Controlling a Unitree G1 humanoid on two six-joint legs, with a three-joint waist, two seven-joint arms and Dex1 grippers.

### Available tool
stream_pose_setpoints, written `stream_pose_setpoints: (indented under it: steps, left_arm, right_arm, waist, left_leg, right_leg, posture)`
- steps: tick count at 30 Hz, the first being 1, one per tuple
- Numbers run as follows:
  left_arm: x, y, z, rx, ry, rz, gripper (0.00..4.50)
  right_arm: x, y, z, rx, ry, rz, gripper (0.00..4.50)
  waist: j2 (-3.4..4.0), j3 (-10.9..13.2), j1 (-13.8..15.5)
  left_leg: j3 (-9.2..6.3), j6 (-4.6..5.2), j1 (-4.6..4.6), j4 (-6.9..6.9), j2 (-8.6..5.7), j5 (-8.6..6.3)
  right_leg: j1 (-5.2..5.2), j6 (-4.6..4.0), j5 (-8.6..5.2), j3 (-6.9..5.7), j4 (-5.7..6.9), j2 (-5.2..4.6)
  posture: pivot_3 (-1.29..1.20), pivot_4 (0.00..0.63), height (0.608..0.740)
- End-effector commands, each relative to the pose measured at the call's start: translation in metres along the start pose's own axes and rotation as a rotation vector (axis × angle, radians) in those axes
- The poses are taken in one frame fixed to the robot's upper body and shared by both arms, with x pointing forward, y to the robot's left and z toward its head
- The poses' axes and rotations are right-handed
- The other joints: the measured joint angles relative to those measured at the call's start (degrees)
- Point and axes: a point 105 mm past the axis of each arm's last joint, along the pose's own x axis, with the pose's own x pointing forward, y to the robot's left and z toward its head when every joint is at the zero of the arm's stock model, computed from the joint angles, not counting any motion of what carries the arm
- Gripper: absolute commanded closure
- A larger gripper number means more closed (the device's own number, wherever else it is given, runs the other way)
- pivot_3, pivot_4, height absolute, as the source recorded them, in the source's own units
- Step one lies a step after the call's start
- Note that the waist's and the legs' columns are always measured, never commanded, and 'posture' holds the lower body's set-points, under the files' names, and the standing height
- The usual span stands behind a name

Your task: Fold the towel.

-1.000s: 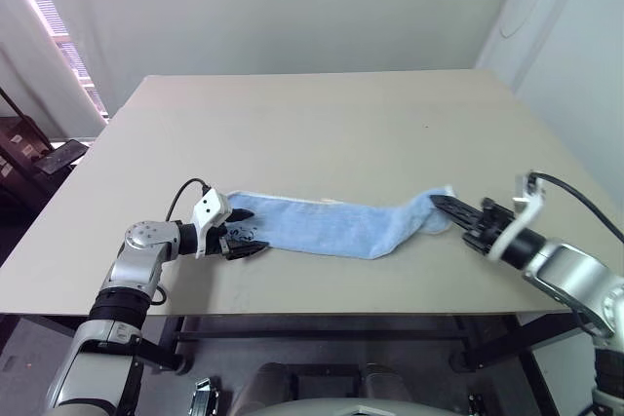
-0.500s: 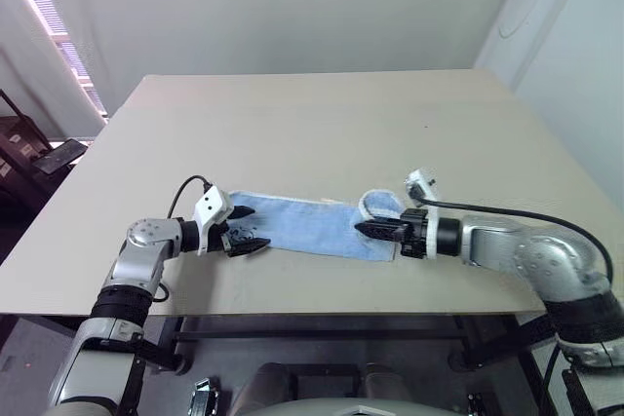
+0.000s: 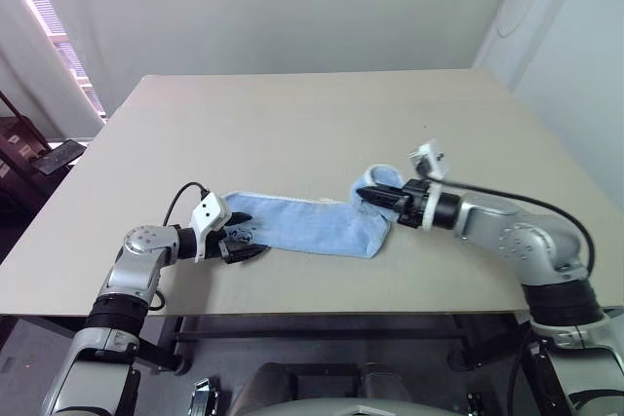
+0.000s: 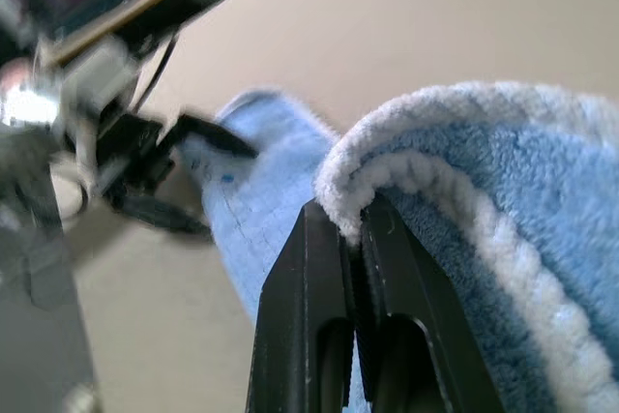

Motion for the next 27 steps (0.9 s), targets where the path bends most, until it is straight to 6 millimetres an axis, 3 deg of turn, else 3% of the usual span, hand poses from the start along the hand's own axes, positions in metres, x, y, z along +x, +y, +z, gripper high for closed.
stream_pose_setpoints:
  steps: [1, 8, 17, 27]
  left_arm:
    - [-0.002, 0.008, 0.017, 0.043, -0.035, 0.015, 0.00]
    - [-0.001, 0.005, 0.015, 0.036, -0.039, 0.011, 0.00]
    - [-0.001, 0.006, 0.015, 0.038, -0.037, 0.012, 0.00]
    - [0.001, 0.005, 0.016, 0.038, -0.033, -0.003, 0.00]
  right_arm:
    - [0.013, 0.008, 0.010, -0.126, -0.004, 0.069, 4.46]
    - [0.037, 0.011, -0.010, -0.429, 0.104, 0.103, 4.46]
    - [0.037, 0.026, -0.025, -0.656, 0.163, 0.242, 4.46]
    - [0.046, 0.030, -0.030, -0.699, 0.184, 0.283, 4.46]
  waist:
    - [0.00, 0.00, 0.03]
    - [0.00, 0.00, 0.07]
    - [0.00, 0.00, 0.08]
    - [0.00, 0.00, 0.04]
  left_leg:
    - [0.00, 0.00, 0.00, 0.01, 0.00, 0.00]
    - [0.01, -0.01, 0.00, 0.05, -0.04, 0.00]
    - [0.01, -0.01, 0.01, 0.07, -0.04, 0.01]
    - [0.00, -0.02, 0.05, 0.08, -0.03, 0.01]
  right_leg:
    - [0.00, -0.04, 0.03, 0.00, 0.00, 0.00]
    - [0.02, -0.01, 0.06, 0.00, 0.00, -0.03]
    - [0.02, 0.01, 0.11, 0.00, 0.04, -0.02]
    - [0.02, -0.06, 0.09, 0.00, 0.11, -0.01]
  posture:
    - [0.00, 0.000, 0.740]
    - [0.00, 0.000, 0.740]
    - [0.00, 0.000, 0.740]
    - [0.00, 0.000, 0.740]
